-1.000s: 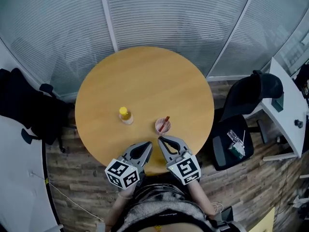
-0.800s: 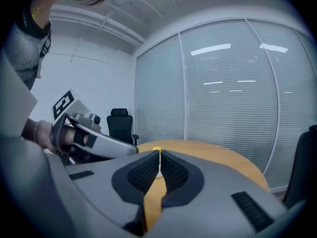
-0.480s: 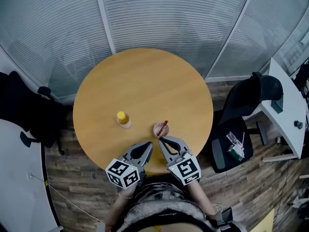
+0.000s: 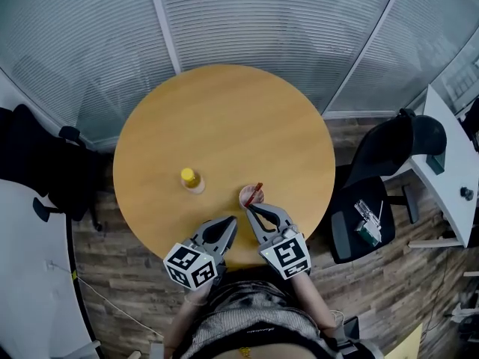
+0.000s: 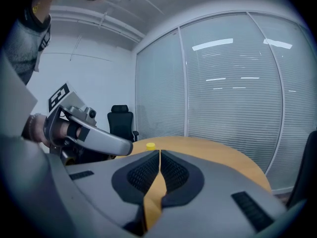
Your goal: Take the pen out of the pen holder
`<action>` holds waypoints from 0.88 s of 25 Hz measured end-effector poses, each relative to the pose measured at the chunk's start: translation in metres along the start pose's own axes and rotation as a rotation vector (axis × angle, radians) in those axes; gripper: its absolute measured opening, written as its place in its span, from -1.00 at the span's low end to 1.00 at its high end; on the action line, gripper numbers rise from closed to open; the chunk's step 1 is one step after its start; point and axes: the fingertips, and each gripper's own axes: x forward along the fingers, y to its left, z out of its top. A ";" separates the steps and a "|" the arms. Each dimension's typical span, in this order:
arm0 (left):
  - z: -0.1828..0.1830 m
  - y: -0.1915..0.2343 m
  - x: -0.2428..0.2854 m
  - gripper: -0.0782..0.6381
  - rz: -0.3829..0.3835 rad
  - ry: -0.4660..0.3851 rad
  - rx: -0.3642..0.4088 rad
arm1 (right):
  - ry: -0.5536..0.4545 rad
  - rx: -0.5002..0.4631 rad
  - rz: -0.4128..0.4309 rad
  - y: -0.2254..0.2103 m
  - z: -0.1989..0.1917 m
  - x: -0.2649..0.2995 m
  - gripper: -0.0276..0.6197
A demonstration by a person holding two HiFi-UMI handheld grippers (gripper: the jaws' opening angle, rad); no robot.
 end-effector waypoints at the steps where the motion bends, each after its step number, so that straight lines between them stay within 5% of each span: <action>1: -0.001 0.001 0.000 -0.77 0.002 0.004 -0.001 | 0.010 -0.011 -0.007 -0.002 -0.003 0.001 -0.84; 22: -0.010 0.024 0.014 -0.77 0.011 0.057 -0.055 | 0.211 0.016 -0.097 -0.057 -0.085 0.032 -0.84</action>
